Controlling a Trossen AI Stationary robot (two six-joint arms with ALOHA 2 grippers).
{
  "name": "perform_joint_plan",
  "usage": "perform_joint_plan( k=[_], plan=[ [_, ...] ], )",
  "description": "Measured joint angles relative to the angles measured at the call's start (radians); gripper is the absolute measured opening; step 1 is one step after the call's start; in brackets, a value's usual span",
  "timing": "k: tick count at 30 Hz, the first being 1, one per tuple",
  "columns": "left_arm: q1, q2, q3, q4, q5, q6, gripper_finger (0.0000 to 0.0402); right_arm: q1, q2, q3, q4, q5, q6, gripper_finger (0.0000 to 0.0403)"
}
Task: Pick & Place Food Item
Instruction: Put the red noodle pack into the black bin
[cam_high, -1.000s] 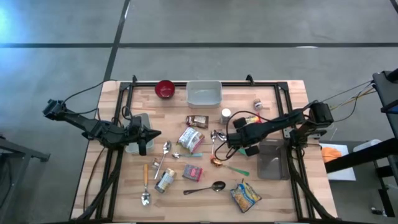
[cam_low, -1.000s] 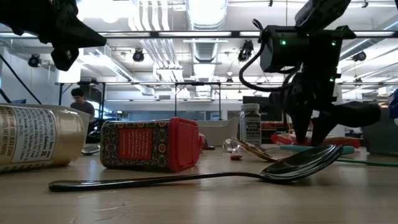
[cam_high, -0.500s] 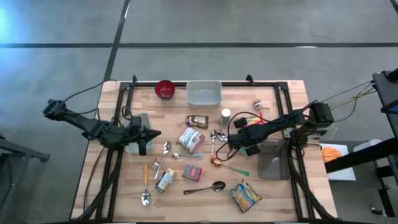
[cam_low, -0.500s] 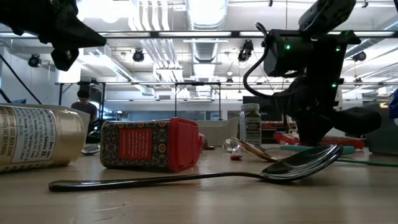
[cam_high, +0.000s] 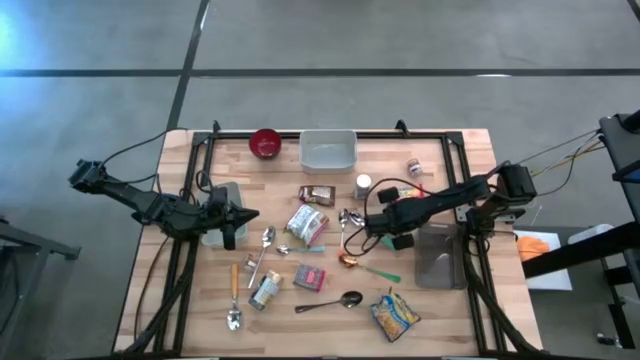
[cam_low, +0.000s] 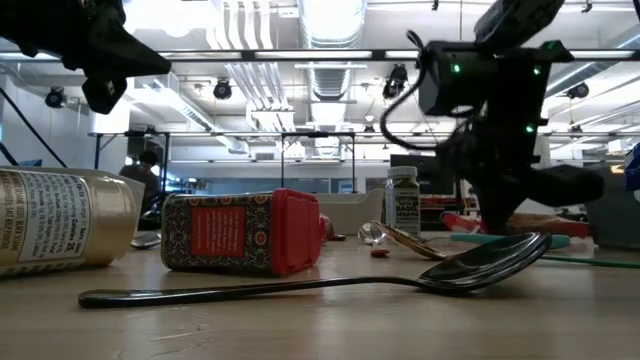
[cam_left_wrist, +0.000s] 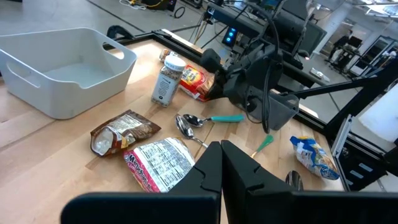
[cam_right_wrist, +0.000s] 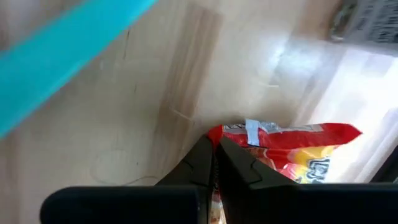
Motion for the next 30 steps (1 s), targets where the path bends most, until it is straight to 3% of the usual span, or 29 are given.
perform_joint_plan(
  k=[7,16,30],
  plan=[
    [0.000,0.000,0.000,0.000,0.000,0.000,0.0001,0.000,-0.078,0.053,-0.002,-0.051,0.093,0.0010],
    [0.000,0.000,0.000,0.000,0.000,0.000,0.0001,0.008,-0.274,0.067,-0.016,-0.126,0.206,0.0010],
    [0.000,0.000,0.000,0.000,0.000,0.000,0.0001,0.122,-0.543,0.066,0.010,-0.129,0.395,0.0010]
  ],
)
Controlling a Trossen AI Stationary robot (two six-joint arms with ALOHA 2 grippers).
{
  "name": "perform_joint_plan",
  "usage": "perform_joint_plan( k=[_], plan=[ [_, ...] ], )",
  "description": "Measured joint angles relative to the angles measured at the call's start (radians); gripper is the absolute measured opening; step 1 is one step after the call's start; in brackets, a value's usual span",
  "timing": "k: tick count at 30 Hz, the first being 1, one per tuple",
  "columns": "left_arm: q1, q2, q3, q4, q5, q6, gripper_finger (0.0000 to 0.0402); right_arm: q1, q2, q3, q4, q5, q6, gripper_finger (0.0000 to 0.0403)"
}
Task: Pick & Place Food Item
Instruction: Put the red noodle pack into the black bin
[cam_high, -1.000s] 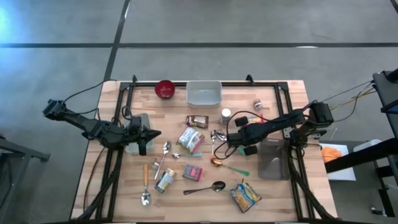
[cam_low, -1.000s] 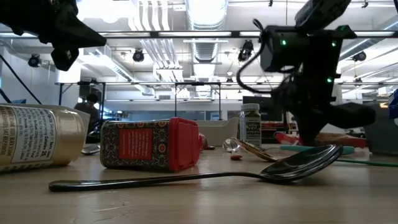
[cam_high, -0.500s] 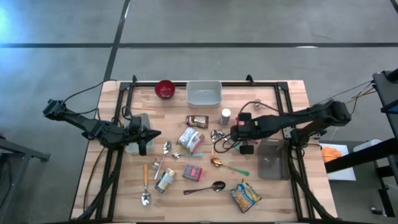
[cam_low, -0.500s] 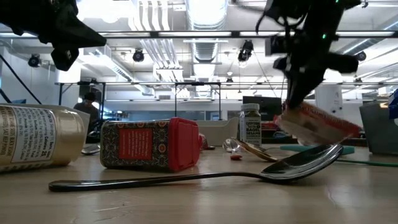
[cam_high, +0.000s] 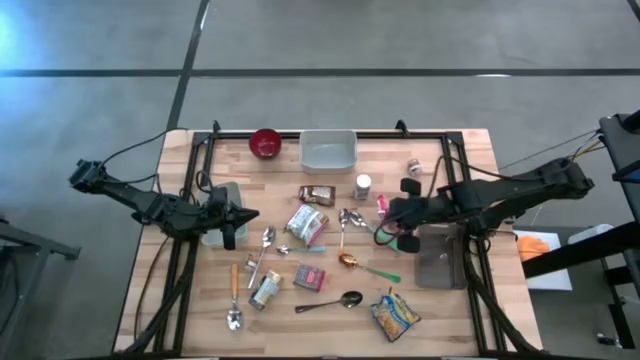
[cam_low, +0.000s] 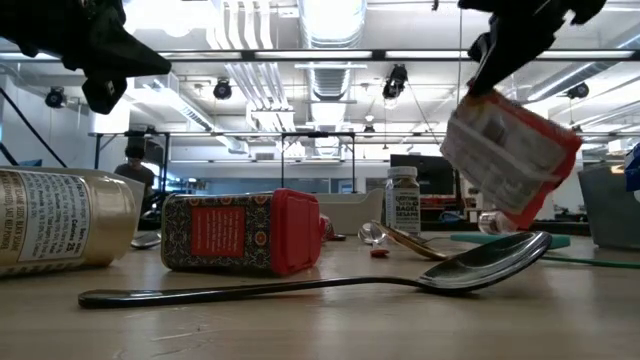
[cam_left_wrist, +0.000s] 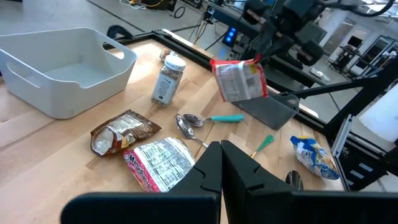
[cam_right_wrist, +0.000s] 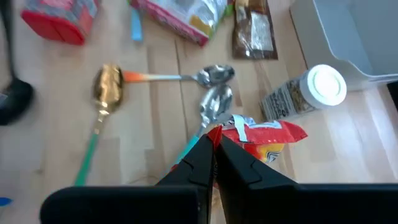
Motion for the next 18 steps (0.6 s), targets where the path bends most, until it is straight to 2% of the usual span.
perform_joint_plan(
  k=[5,9,18],
  plan=[
    [0.000,0.000,0.000,0.000,0.000,0.000,0.0001,0.046,-0.056,0.000,-0.005,-0.011,0.020,0.0010],
    [0.000,0.000,0.000,0.000,0.000,0.000,0.0001,0.067,-0.096,0.006,-0.025,-0.086,0.024,0.0010],
    [0.000,0.000,0.000,-0.001,0.000,0.000,0.0001,0.122,-0.131,0.133,-0.172,-0.188,0.014,0.0010]
  ],
)
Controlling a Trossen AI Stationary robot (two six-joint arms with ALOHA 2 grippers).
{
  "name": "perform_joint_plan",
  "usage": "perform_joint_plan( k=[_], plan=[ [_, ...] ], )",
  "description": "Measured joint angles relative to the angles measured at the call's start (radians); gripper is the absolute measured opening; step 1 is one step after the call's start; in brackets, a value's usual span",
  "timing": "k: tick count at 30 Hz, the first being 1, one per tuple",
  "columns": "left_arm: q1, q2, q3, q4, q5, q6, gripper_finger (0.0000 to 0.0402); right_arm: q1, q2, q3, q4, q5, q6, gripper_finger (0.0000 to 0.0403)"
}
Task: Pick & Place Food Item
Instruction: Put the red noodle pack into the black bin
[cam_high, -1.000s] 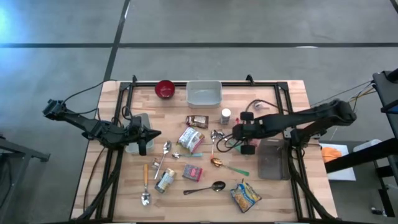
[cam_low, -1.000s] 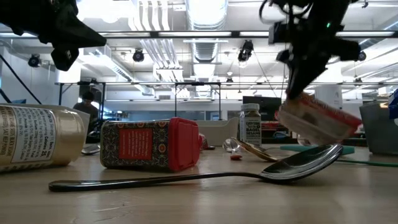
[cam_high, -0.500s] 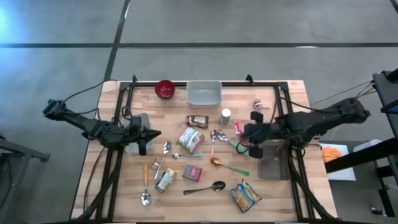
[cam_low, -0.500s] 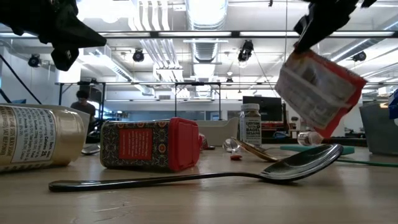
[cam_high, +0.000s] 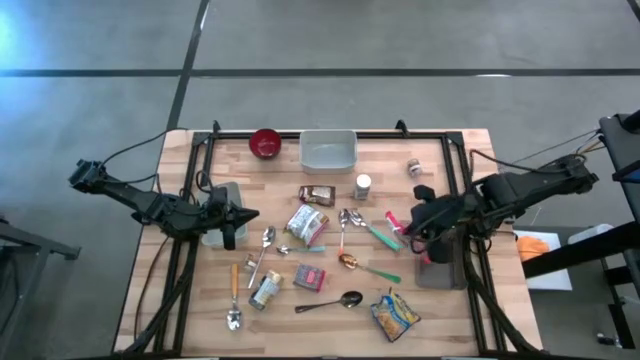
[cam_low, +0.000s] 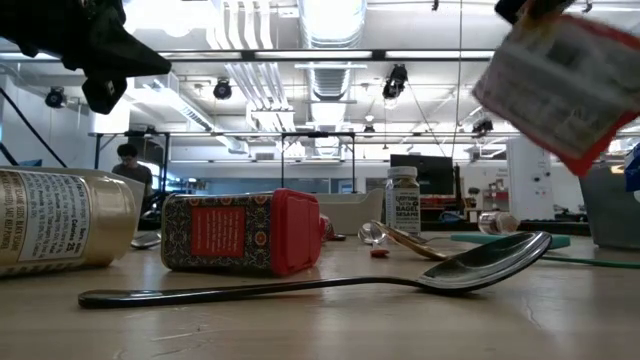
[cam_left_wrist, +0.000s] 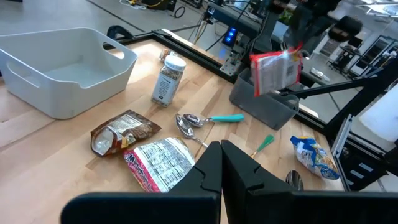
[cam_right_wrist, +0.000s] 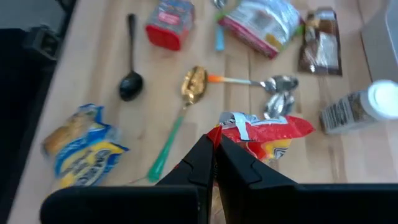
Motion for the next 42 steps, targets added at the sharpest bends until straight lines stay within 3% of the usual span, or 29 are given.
perform_joint_plan(
  k=[5,9,14,20,29,42],
  plan=[
    [0.000,0.000,0.000,0.000,0.000,0.000,0.0001,0.054,-0.019,0.066,-0.011,0.013,-0.035,0.0010],
    [0.000,0.000,0.000,-0.001,0.000,0.000,0.0000,0.103,-0.054,0.076,-0.011,0.093,-0.026,0.0010],
    [0.000,0.000,0.000,-0.018,0.000,0.000,0.0000,0.188,-0.143,-0.002,0.001,0.251,0.049,0.0010],
    [0.000,0.000,0.000,-0.027,0.000,0.000,0.0001,0.265,-0.258,-0.125,0.119,0.294,0.108,0.0010],
    [0.000,0.000,0.000,-0.026,0.000,0.000,0.0000,0.337,-0.342,-0.173,0.103,0.176,0.199,0.0010],
    [0.000,0.000,0.000,-0.027,0.000,-0.001,0.0001,0.352,-0.326,-0.206,-0.002,0.024,0.291,0.0010]
  ],
)
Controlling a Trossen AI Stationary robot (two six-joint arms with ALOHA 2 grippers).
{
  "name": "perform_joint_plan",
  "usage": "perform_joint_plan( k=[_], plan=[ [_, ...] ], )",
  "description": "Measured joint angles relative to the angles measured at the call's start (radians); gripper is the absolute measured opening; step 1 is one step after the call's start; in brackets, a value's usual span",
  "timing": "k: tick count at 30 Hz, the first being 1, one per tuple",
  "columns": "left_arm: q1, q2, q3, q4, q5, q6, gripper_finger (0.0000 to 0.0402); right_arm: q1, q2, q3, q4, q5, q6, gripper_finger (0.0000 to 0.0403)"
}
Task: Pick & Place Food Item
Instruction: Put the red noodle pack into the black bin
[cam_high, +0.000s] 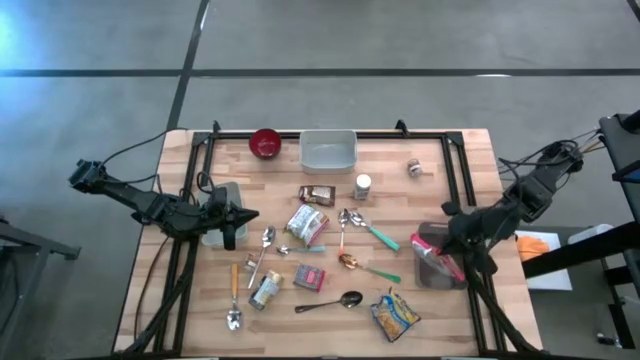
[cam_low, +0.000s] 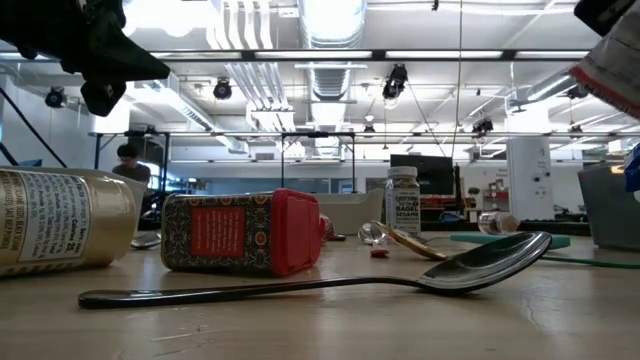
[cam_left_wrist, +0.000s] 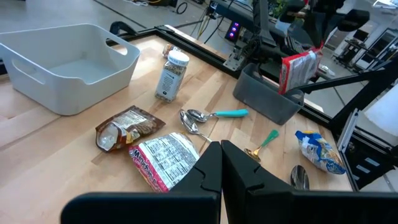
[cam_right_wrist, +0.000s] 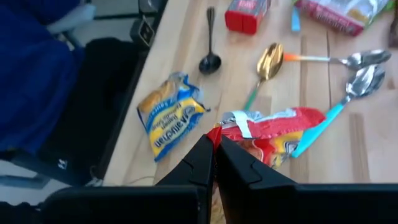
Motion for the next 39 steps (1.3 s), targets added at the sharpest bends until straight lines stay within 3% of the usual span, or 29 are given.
perform_joint_plan(
  k=[7,17,39],
  plan=[
    [0.000,0.000,0.000,0.000,0.000,-0.002,0.0000,0.000,-0.002,-0.101,0.024,-0.037,0.043,0.0010],
    [0.000,0.000,0.000,0.000,0.000,-0.001,0.0001,0.000,-0.006,-0.201,0.277,-0.084,-0.049,0.0010],
    [0.000,0.000,0.000,0.000,0.000,0.002,0.0001,0.000,-0.010,-0.391,0.598,0.202,-0.216,0.0010]
  ],
)
